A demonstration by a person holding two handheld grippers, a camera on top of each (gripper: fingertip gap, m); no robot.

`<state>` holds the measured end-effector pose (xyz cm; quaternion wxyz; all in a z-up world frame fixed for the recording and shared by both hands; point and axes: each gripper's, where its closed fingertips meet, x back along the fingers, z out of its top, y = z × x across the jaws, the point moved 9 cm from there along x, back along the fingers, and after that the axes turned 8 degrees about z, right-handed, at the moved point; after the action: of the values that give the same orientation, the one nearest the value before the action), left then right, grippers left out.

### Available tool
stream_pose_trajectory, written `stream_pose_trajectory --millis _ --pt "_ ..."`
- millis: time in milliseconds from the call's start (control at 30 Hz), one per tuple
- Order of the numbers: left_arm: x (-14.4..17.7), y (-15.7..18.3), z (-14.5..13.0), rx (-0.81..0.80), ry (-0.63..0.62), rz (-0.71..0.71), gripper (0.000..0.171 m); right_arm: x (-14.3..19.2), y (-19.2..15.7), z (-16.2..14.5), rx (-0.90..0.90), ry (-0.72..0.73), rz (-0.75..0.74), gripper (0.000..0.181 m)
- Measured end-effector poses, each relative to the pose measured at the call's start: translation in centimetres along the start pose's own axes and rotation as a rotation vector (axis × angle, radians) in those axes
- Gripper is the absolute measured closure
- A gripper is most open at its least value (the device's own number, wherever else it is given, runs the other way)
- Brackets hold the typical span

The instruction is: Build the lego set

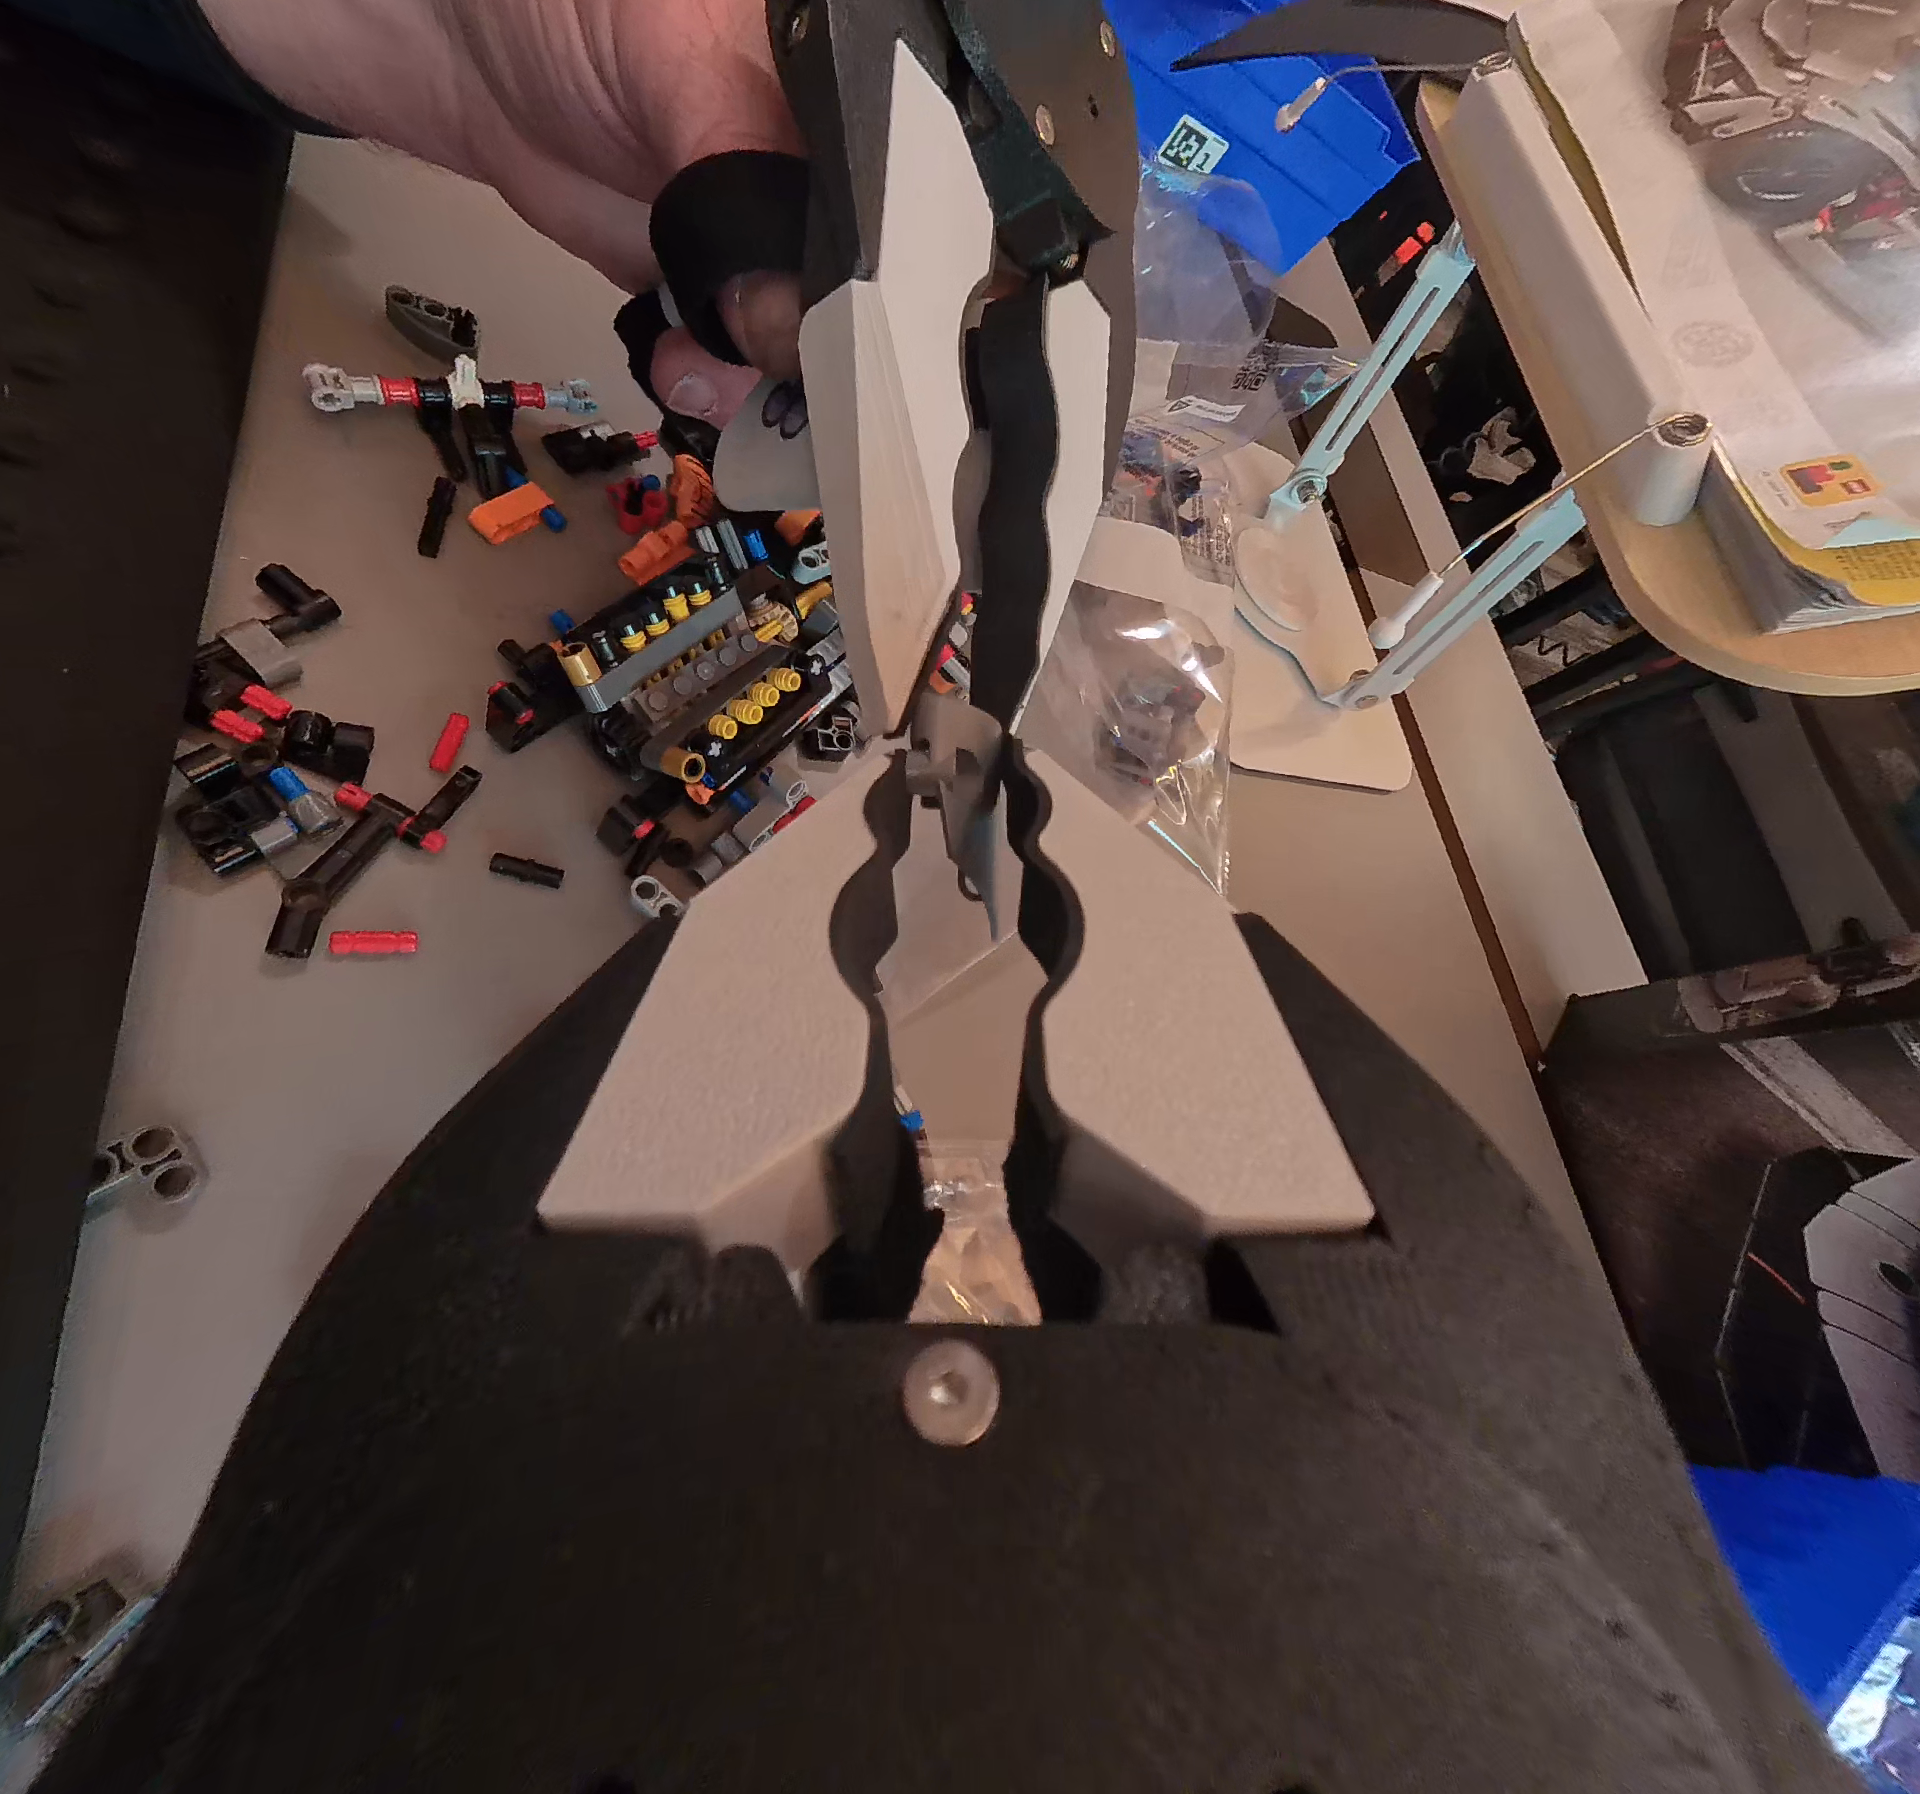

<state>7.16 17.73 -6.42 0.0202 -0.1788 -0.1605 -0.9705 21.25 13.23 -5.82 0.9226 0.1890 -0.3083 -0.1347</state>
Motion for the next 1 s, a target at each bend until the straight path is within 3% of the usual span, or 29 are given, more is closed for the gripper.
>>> stream_pose_trajectory --millis 400,500,667,867,1000 --pt "1.0 -0.2 0.2 0.005 0.029 0.006 0.153 0.3 0.4 -0.1 -0.033 0.021 -0.006 0.167" --pt "1.2 0.0 0.3 -0.013 0.04 0.012 0.164 -0.1 0.3 -0.3 -0.03 0.001 -0.004 0.169" --pt "1.4 -0.4 0.3 -0.036 0.014 0.07 0.148 0.2 0.3 -0.1 -0.042 0.03 0.005 0.172" --pt "0.5 0.3 0.0 -0.106 -0.036 0.087 0.143 0.6 0.5 0.0 -0.076 0.074 0.022 0.172" --pt "0.5 0.4 0.0 -0.148 -0.033 0.116 0.156 0.4 0.4 -0.1 -0.091 0.073 0.049 0.173"
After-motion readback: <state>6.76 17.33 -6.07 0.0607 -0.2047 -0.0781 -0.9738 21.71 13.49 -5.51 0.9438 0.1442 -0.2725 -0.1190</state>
